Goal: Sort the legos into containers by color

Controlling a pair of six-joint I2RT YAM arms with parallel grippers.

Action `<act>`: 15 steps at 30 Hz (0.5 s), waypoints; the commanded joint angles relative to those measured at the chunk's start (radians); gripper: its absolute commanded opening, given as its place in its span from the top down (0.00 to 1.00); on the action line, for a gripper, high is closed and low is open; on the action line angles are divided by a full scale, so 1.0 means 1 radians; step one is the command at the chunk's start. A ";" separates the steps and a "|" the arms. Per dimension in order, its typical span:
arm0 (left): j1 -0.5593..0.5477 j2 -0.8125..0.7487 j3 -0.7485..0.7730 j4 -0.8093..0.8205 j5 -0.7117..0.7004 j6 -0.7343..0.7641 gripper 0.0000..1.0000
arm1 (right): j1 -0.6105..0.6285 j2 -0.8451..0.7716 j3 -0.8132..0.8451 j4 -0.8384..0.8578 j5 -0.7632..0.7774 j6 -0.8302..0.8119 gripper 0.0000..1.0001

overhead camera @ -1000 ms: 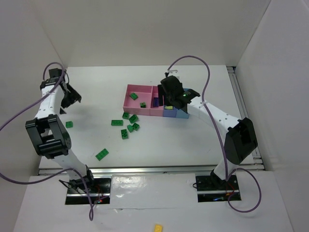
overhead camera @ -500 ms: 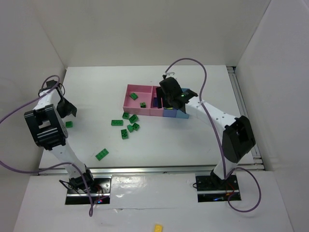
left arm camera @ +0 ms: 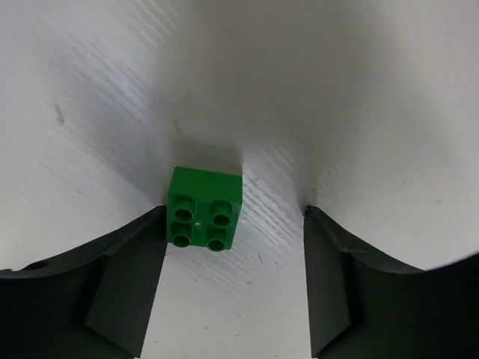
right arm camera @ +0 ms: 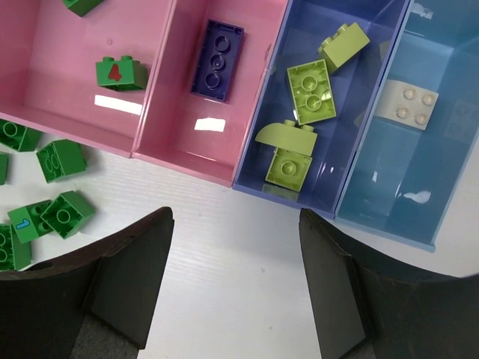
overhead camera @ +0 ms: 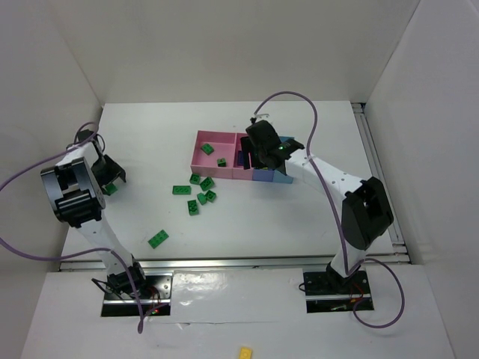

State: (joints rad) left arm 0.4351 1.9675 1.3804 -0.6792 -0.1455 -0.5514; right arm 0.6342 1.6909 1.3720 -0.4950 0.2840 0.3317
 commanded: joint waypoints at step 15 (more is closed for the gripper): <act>-0.082 0.018 0.000 0.049 0.121 0.107 0.77 | -0.005 0.029 0.059 -0.019 0.024 -0.014 0.24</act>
State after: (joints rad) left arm 0.3733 1.9656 1.3705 -0.6056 -0.0765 -0.4911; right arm 0.6342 1.7123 1.3876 -0.5022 0.2863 0.3241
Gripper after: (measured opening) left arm 0.330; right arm 0.754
